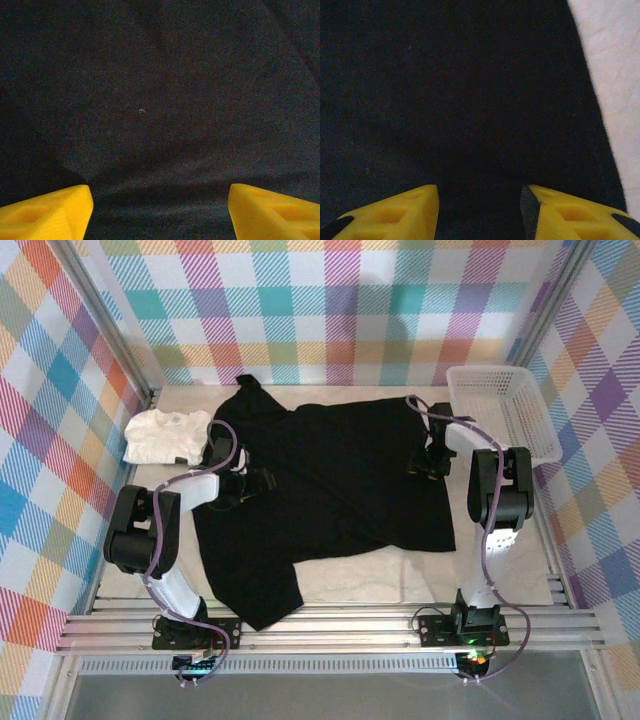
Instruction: Fold the inside-out t-shirt
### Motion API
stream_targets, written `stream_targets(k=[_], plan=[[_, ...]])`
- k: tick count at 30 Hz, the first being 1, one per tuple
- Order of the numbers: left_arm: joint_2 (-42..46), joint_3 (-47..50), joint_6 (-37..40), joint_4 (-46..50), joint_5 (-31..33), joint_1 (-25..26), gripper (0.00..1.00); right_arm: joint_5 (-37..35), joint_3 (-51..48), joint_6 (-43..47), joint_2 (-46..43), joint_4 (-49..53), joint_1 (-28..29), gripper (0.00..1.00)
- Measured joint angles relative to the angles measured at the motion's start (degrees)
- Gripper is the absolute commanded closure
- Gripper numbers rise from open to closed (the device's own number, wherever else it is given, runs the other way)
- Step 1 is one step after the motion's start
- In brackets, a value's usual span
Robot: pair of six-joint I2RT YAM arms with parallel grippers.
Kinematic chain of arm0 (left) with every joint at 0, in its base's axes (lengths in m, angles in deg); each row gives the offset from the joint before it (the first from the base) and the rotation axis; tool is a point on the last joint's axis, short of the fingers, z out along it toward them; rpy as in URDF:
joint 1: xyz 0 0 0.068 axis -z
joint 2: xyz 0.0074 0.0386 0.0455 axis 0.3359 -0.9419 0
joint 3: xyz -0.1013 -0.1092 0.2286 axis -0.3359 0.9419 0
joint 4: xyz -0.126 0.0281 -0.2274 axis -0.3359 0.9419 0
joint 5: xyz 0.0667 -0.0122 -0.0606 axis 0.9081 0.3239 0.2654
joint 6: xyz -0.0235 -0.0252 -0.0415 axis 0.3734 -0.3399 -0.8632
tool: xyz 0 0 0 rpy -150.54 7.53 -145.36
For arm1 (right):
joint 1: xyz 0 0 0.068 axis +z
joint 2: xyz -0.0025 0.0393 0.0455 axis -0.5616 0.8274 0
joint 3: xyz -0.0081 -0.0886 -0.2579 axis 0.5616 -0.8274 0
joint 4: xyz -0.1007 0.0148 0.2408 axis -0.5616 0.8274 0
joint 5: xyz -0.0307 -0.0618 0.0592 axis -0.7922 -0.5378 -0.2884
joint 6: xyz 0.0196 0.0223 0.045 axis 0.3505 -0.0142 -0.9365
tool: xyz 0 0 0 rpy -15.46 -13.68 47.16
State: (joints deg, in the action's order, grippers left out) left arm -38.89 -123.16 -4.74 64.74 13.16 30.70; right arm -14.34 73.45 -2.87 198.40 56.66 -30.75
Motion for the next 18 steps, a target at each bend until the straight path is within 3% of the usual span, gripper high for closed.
stream_targets(k=[7,12,18], plan=[[-2.23,-3.26,1.33,0.31,-1.09,1.01,0.24,-1.75,0.44,1.66,-1.18,0.79,-0.35,0.47],[-1.42,-3.56,1.31,0.92,-0.79,1.75,0.22,1.44,-11.21,0.81,-14.01,-0.76,-0.39,0.43],[8.52,-2.29,0.13,1.97,-0.11,4.11,0.22,2.6,-27.74,-2.97,-29.57,0.52,-1.86,0.44]])
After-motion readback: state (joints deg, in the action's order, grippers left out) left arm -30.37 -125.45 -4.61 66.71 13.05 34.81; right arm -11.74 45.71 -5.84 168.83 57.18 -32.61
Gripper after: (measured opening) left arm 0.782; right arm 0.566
